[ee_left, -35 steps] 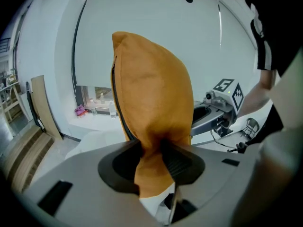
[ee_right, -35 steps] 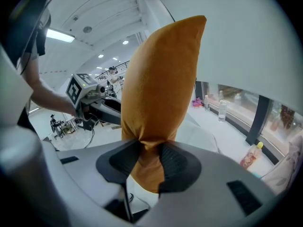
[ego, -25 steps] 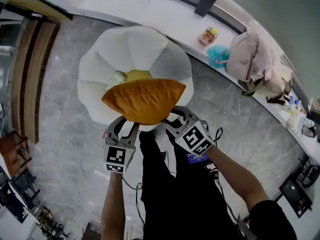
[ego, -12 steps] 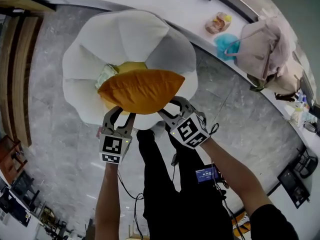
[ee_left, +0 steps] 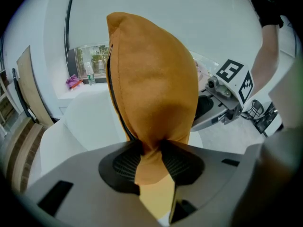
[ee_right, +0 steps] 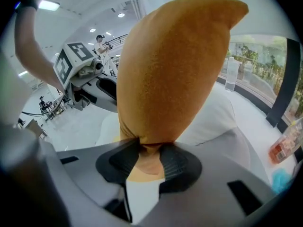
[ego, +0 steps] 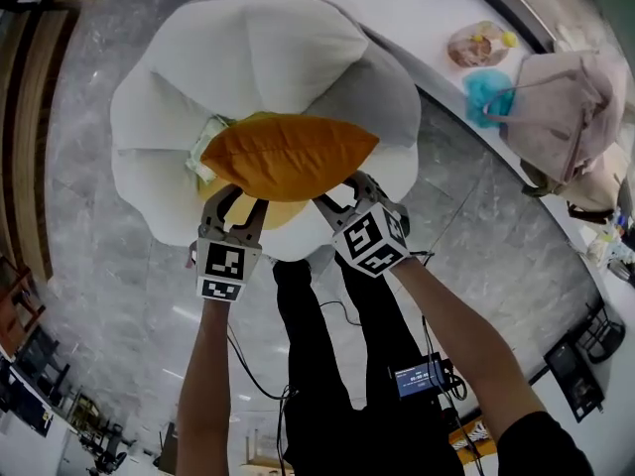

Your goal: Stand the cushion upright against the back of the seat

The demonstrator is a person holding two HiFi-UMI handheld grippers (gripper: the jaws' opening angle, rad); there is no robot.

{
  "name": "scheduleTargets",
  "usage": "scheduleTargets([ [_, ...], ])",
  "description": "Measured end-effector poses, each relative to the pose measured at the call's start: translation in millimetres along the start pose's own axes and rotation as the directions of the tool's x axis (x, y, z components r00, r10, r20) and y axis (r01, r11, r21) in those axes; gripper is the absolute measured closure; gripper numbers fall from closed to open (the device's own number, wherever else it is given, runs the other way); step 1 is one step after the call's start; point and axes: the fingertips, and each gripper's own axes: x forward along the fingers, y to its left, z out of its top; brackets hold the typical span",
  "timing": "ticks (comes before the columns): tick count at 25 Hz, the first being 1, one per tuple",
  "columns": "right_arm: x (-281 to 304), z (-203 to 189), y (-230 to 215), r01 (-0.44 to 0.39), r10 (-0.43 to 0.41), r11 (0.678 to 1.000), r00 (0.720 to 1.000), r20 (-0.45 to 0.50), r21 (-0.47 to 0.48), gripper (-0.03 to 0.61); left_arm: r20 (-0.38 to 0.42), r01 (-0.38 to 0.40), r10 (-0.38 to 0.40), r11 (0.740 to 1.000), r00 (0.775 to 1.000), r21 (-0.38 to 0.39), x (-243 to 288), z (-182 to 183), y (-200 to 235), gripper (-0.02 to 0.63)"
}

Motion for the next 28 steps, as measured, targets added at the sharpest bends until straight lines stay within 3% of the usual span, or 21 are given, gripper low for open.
scheduleTargets([
  [12, 93, -26, -41, 0.051, -0.056, 0.996, 0.995, -0.081, -0.07, 0.43, -0.04, -0.05, 0.051, 0.998, 0.998, 0.04, 76, -38, 51, 0.465],
  [20, 126, -43, -59, 0.079, -0.096, 0.99, 0.985, -0.146, -0.118, 0.43, -0.093, -0.048, 0.052, 0.998, 0.994, 0.051, 113, -54, 67, 0.463],
  [28, 146, -58, -69, 0.074, -0.092, 0.992, 0.98, -0.178, -0.107, 0.43, -0.131, -0.043, 0.05, 0.997, 0.99, 0.057, 138, -67, 73, 0.46],
])
